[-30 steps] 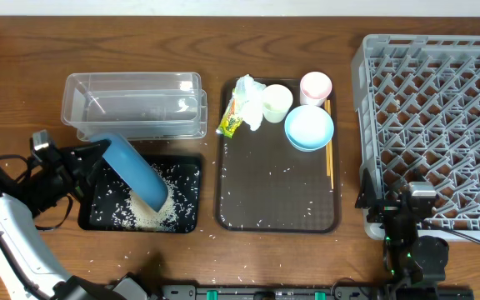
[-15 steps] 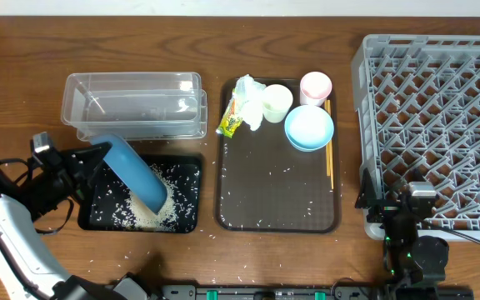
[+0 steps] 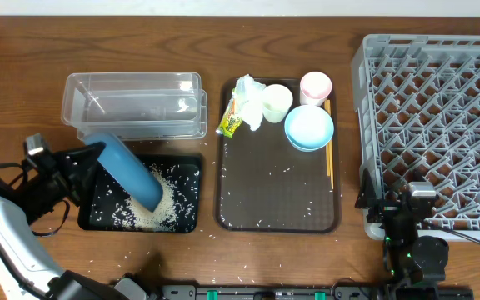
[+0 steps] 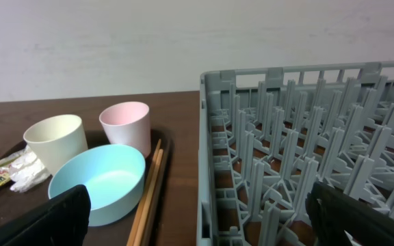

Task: Sort waste into correct bins and load items into the dishwasher rack

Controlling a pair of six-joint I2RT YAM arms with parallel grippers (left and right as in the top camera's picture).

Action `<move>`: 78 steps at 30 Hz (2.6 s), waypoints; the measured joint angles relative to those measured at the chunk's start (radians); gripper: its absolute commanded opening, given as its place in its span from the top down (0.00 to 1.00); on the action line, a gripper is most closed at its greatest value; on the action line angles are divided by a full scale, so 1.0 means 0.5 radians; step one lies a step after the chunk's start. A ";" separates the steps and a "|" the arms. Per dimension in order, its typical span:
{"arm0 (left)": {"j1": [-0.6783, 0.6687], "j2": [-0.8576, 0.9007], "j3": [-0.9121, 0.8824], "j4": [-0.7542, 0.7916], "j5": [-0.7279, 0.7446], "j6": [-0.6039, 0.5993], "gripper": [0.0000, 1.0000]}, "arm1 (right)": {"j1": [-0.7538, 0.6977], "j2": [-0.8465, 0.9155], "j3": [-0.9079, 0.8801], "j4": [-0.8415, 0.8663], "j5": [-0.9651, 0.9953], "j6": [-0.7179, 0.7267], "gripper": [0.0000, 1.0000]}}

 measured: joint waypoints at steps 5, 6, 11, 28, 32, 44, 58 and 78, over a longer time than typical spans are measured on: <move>-0.046 0.000 0.000 0.017 0.039 0.052 0.94 | 0.000 0.000 0.000 0.000 0.000 0.000 0.01; -0.044 0.000 0.000 0.056 0.051 0.044 0.94 | 0.000 0.000 0.000 0.000 0.000 0.000 0.01; -0.060 -0.007 0.000 0.021 0.074 0.031 0.94 | 0.000 0.000 0.000 0.000 0.000 0.000 0.01; -1.740 -0.356 0.027 1.124 -0.546 -0.465 0.94 | 0.000 0.000 0.000 -0.001 0.000 0.000 0.01; -2.304 -0.363 0.032 1.345 -0.818 -0.529 0.94 | 0.000 0.000 0.000 0.000 -0.001 0.000 0.01; -3.061 -0.087 0.032 1.445 -2.070 -0.256 0.94 | 0.000 0.000 0.000 0.000 0.000 0.000 0.01; -3.288 0.357 0.032 1.563 -2.284 -0.182 0.90 | 0.000 0.000 0.000 0.000 0.000 0.000 0.01; -3.309 0.220 0.032 1.571 -2.640 -0.172 0.41 | 0.000 0.000 0.000 0.000 0.000 0.000 0.01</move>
